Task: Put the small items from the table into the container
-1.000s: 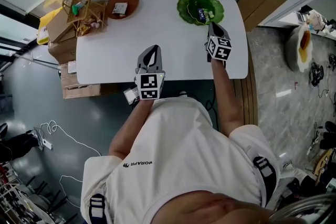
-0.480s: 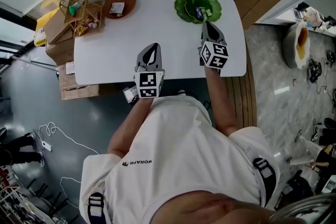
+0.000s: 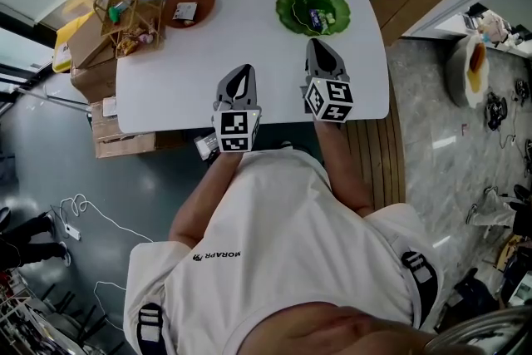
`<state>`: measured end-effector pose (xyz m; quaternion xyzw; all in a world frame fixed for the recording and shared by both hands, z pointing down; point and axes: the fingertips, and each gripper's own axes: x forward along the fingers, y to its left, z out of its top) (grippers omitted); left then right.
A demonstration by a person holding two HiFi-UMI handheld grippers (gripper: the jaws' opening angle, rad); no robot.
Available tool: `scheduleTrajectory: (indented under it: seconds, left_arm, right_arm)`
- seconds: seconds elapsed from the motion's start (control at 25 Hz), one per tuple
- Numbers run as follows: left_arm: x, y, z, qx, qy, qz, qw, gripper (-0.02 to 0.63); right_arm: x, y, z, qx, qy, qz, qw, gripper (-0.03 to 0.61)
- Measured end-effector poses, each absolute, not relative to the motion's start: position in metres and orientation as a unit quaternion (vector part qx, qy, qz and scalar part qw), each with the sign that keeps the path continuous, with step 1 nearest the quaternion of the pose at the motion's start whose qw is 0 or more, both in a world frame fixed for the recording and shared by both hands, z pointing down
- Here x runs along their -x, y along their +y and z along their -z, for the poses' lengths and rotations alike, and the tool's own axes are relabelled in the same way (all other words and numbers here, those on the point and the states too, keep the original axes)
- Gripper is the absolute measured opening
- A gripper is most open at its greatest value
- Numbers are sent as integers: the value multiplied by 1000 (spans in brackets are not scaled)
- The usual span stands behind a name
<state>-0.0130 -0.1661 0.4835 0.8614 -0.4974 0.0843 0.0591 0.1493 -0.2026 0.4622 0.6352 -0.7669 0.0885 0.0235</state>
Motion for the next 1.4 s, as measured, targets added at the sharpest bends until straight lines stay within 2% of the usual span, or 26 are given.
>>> scheduleTrajectory:
  seconds: [0.76,1.4]
  left_arm:
    - [17,-162,-473,-864,-495,-64,57,5]
    - [14,-160,-470,-867,-492,-52,56,5]
  right_arm:
    - [-98,-169,-459,-600,-795,-82,33,12]
    - [-85,-158,-464,-589,-803,-81,40,14]
